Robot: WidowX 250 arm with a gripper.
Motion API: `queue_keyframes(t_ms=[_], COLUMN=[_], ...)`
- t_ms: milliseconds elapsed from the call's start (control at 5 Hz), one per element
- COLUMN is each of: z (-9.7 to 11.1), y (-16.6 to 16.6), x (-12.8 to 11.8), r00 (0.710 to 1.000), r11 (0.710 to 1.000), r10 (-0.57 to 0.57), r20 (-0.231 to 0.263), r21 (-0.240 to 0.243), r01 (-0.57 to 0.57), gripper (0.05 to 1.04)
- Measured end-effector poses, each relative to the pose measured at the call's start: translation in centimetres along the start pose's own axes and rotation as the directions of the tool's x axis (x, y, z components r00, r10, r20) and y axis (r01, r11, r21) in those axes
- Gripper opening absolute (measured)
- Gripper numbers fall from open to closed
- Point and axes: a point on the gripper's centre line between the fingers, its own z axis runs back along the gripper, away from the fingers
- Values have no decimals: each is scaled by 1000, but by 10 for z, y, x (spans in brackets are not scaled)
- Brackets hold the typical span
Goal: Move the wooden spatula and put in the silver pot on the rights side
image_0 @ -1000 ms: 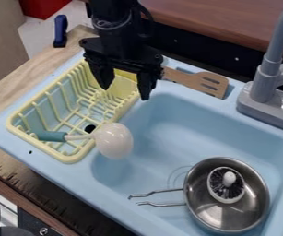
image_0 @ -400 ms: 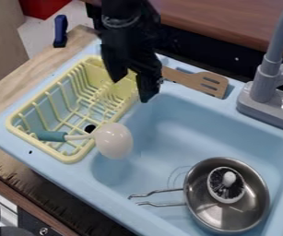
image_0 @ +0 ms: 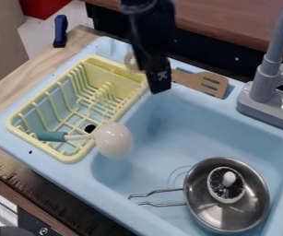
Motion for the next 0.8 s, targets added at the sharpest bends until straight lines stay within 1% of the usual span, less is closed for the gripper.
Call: queue_keyframes(t_ms=[200, 400, 600, 800], z=[2, 0, 2, -8], y=[8, 8, 12, 17], x=[5, 13, 21, 31], r00=[995, 982, 975, 972], r11=[995, 982, 974, 972], r10=[-99, -188, -222, -233], r20=[-28, -5, 2, -18], r21=[-35, -11, 35, 42], r01=[98, 188, 222, 233], gripper=[997, 997, 997, 997])
